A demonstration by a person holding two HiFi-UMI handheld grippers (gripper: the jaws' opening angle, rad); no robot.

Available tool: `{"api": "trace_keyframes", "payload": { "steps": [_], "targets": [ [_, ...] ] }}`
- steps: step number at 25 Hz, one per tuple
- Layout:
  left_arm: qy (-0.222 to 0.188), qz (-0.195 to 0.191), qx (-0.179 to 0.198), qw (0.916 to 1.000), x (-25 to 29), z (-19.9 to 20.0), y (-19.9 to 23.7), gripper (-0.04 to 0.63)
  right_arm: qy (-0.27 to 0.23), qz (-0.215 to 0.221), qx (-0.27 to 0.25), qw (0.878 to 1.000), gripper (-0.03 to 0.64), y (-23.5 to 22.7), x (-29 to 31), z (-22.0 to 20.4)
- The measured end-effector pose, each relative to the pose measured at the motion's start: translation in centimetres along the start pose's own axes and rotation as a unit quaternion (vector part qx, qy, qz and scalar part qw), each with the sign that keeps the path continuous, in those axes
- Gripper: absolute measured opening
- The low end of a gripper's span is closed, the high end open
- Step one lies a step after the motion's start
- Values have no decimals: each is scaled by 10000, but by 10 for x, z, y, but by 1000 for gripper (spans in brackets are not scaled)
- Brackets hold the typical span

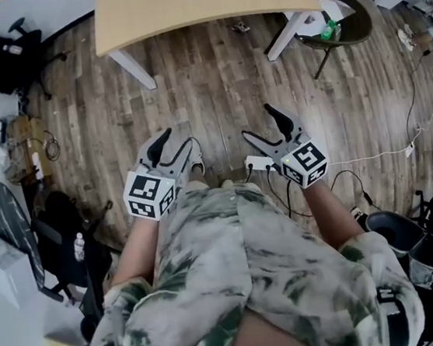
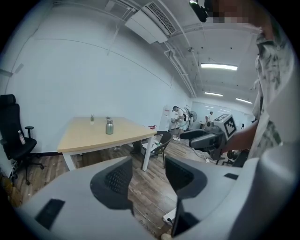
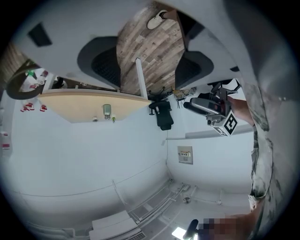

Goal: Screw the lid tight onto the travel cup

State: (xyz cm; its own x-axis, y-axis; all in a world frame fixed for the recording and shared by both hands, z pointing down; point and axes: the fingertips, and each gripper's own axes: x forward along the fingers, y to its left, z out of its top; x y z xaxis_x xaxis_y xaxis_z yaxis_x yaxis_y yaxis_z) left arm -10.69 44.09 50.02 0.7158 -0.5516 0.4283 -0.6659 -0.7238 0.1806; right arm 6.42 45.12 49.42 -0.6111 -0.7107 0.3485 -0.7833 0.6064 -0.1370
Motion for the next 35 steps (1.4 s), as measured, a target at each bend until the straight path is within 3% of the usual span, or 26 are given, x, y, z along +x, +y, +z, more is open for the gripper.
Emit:
{"api": "trace_keyframes", "payload": {
  "steps": [9, 19, 27, 35],
  "targets": [
    [-69, -153, 346, 9993, 40, 52, 90, 218, 233, -215, -232, 9992, 364, -38, 76, 38],
    [-91, -411, 463, 9980, 61, 69, 171, 218, 232, -358, -283, 9987, 337, -48, 156, 76],
    [-28, -497, 449, 9978, 84, 76, 198, 218, 219, -475, -201, 9984, 336, -66, 181, 89],
    [-11, -377, 350, 9987, 118, 94, 191, 218, 201, -329, -219, 9990, 334, -108, 183, 98]
  ]
}}
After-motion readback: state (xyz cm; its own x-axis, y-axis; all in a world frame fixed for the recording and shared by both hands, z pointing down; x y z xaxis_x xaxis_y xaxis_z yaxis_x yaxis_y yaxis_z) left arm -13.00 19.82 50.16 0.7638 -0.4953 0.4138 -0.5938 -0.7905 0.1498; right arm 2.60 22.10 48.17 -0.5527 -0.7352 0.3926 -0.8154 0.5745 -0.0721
